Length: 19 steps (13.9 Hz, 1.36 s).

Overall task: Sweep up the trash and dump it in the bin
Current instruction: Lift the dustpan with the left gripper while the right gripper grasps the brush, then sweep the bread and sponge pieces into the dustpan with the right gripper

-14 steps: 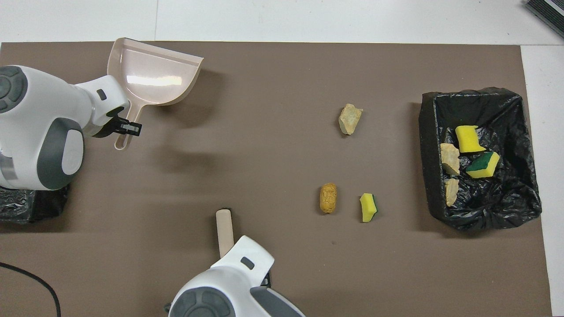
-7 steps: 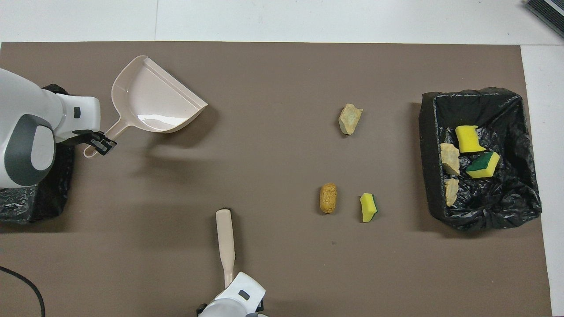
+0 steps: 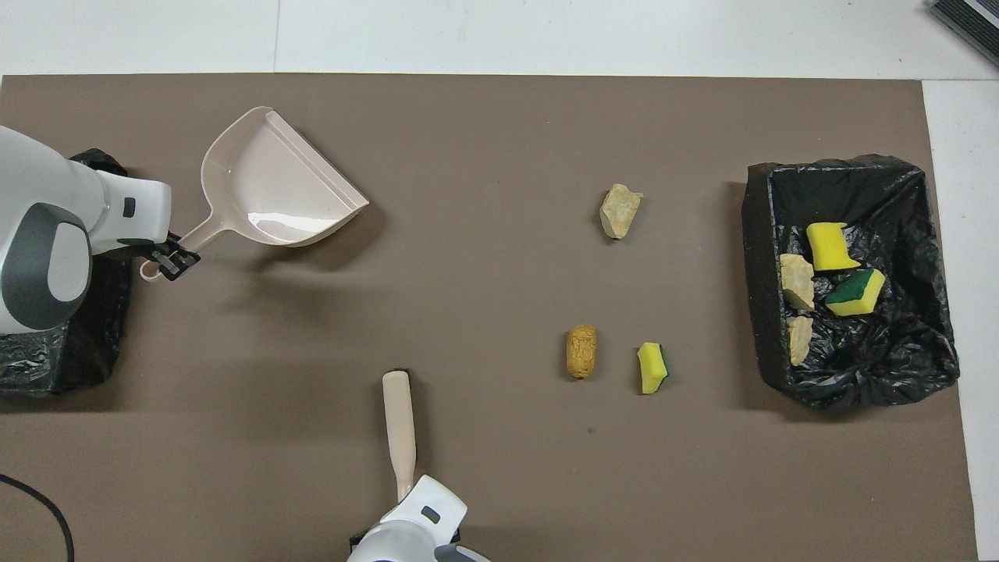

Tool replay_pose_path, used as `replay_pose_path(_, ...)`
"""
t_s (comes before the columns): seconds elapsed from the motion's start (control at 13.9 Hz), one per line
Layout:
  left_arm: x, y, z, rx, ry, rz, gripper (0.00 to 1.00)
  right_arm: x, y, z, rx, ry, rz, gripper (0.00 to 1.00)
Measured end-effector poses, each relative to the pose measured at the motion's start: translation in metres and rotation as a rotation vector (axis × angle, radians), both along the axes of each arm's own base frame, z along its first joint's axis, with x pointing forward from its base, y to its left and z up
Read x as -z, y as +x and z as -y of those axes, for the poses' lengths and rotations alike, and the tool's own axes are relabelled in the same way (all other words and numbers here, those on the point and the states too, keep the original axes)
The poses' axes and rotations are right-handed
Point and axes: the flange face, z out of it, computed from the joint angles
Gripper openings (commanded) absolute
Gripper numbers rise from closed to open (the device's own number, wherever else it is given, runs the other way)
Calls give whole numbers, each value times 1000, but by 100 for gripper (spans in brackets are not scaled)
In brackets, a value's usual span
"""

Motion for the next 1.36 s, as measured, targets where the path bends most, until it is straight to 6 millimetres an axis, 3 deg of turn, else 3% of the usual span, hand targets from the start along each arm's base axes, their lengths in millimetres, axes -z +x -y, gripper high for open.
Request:
replay_pose_path(0.29, 0, 0, 1, 21, 0, 1, 0, -8, 3, -4, 58, 12, 4, 0)
replay_pose_path(0.57, -1, 0, -1, 98, 8, 3, 0, -42, 19, 4, 199, 45, 31, 0)
replay_pose_path(0.72, 0, 0, 1, 181, 7, -1, 0, -62, 34, 30, 264, 9, 32, 0)
replay_pose_path(0.93, 5, -8, 18, 246, 0, -64, 0, -89, 48, 95, 406, -50, 51, 0)
replay_pose_path(1.08, 6, -15, 49, 304, 9, -100, 0, -93, 47, 139, 525, -106, 51, 0)
replay_pose_path(1.36, 11, -39, 120, 475, 92, -120, 0, -72, 63, 204, 649, -245, -19, 0)
